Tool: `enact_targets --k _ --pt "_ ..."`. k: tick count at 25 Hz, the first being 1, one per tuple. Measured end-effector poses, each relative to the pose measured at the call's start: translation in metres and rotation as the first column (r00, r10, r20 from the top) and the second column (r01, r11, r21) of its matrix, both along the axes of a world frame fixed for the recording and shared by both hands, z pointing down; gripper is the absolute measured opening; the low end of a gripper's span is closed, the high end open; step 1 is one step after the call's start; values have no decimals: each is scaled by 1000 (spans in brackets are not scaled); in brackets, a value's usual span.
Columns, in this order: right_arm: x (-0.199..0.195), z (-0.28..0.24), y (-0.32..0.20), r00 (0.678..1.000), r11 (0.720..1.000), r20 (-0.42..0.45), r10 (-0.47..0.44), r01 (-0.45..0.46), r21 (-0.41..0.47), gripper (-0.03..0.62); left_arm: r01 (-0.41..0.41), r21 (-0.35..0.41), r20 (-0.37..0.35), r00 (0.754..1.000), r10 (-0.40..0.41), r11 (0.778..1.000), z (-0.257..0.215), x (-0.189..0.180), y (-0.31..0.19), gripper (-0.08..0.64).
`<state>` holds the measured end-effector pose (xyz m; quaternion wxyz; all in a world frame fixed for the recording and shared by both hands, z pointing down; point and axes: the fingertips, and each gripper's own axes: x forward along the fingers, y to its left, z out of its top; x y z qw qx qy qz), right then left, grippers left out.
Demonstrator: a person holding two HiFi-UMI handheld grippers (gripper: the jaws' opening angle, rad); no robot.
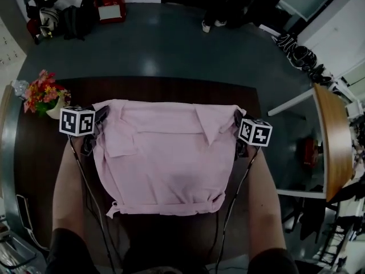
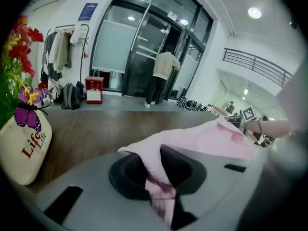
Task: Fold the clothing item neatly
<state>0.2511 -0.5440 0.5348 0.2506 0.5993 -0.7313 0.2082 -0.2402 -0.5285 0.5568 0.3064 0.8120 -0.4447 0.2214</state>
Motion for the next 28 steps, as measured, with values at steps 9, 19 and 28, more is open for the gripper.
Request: enact_targets --k 9,19,28 --pt "-15 1 8 993 995 -62 -102 100 -26 145 -66 21 169 984 62 998 -3 -12 21 305" --pt "-3 -52 73 998 993 65 16 -23 119 206 76 208 25 996 -82 975 -68 -2 92 307" --pt "-85 -142 197 960 932 238 -144 51 360 110 58 393 -107 994 -17 918 -158 93 218 238"
